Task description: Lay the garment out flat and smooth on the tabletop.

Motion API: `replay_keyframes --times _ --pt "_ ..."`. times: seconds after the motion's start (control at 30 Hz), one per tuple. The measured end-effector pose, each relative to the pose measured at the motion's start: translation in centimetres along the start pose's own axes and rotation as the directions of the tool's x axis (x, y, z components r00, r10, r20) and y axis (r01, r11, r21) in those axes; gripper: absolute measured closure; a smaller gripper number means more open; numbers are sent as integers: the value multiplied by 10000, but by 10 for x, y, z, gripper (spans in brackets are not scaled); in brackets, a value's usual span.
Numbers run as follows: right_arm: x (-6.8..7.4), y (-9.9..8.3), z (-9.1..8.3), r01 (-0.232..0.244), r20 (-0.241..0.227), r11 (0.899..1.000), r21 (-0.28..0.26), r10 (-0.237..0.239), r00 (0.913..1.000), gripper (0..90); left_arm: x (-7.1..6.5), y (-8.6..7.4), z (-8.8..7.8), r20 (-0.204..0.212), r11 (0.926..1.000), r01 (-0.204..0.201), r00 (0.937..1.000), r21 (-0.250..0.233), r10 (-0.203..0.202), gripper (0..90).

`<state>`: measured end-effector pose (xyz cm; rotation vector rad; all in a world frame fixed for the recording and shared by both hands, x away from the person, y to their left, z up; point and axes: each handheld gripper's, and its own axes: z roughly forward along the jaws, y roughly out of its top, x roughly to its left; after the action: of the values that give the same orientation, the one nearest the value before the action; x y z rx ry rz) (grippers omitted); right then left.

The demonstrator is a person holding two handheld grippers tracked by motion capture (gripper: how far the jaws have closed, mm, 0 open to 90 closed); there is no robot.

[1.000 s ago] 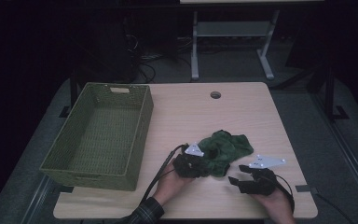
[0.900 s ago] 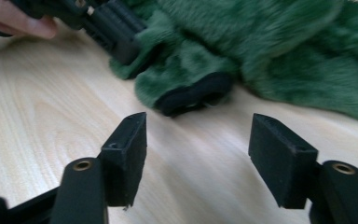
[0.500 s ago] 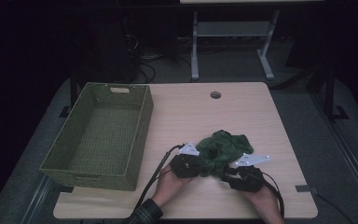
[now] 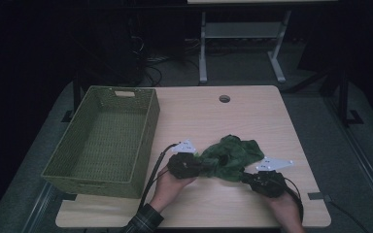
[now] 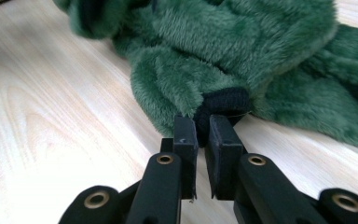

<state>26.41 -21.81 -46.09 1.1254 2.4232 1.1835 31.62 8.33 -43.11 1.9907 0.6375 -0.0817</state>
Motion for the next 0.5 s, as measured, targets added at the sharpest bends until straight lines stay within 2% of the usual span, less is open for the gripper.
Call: replay_keyframes --times 0.07,0.1,0.2,0.33,0.37,0.5 --pt "-3 -1 -9 26 103 9999 -119 -25 9999 830 2 -1 -7 -81 10000 -23 10000 -12 23 863" --pt "-3 -1 -9 26 103 9999 -119 -25 9999 830 6 -3 -14 -196 9999 126 9997 -83 -128 863" --pt "-10 -4 -18 11 340 9997 -261 -2 9994 829 10 -9 -23 -327 9994 287 9990 -193 -293 864" --pt "-16 -8 -26 37 633 9998 -178 -25 9980 830 17 -19 -30 -549 9990 440 9975 2 -440 866" --pt "-19 -10 -29 16 714 9999 -163 -4 9974 829 18 -21 -31 -603 9983 581 9965 2 -580 866" --pt "-26 -18 -42 -243 1076 9996 -165 260 9939 829 20 -30 -33 -879 9969 736 9936 285 -708 867"
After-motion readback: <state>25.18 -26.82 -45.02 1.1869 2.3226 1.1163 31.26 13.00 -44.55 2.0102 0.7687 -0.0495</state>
